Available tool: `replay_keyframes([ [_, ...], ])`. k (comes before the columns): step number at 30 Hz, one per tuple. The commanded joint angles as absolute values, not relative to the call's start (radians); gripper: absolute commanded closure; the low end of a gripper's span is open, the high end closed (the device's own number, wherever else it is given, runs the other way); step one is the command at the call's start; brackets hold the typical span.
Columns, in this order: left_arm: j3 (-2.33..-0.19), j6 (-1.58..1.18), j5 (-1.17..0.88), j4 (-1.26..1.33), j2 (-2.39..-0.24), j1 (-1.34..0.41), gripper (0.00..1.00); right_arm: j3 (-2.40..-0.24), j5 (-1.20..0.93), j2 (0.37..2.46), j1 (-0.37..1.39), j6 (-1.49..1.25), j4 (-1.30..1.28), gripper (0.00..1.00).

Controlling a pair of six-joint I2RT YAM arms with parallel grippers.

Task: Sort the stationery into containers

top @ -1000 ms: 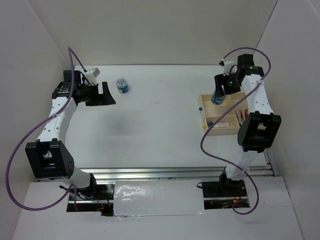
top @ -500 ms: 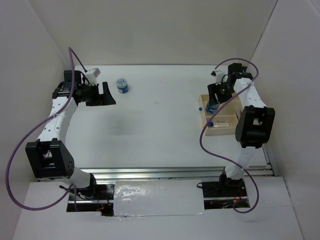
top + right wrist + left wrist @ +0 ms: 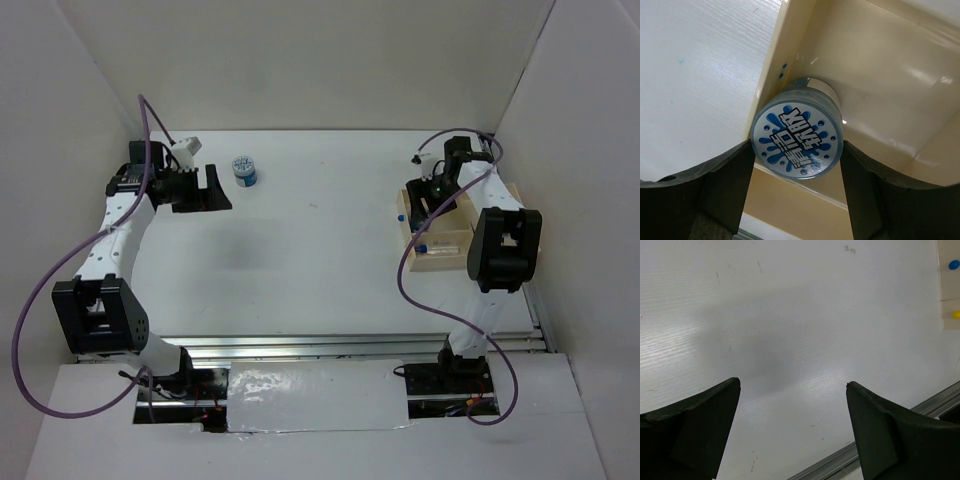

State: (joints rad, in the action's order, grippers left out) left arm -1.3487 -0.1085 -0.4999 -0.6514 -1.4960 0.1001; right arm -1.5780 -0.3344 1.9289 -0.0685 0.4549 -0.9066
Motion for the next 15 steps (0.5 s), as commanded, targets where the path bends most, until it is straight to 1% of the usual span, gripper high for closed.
replay_keyframes([
  [1,-1.391,-0.100,-0.500,-0.637,-1.516,0.097,0.01,-1.583,-0.341,1.927,-0.054,0.463,-0.896,0.26],
  [3,-1.393,-0.103,-0.495,-0.630,-1.525,0.095,0.01,-1.583,-0.337,1.918,-0.052,0.462,-0.900,0.22],
  [5,-1.410,-0.100,-0.479,-0.626,-1.540,0.091,0.01,-1.580,-0.337,1.911,-0.051,0.463,-0.908,0.15],
  [7,-1.442,-0.098,-0.436,-0.624,-1.554,0.081,0.01,-1.585,-0.333,1.896,-0.052,0.465,-0.917,0.10],
  [9,-1.469,-0.098,-0.394,-0.617,-1.583,0.063,0.01,-1.588,-0.331,1.878,-0.054,0.462,-0.920,0.08],
  [12,-1.546,-0.089,-0.301,-0.584,-1.634,0.040,0.01,-1.612,-0.334,1.849,-0.057,0.453,-0.937,0.06],
  [14,-1.641,-0.071,-0.275,-0.581,-1.710,0.032,0.01,-1.629,-0.339,1.816,-0.061,0.442,-0.940,0.06],
  [15,-1.726,-0.064,-0.262,-0.590,-1.745,0.025,0.01,-1.650,-0.344,1.807,-0.066,0.431,-0.949,0.06],
])
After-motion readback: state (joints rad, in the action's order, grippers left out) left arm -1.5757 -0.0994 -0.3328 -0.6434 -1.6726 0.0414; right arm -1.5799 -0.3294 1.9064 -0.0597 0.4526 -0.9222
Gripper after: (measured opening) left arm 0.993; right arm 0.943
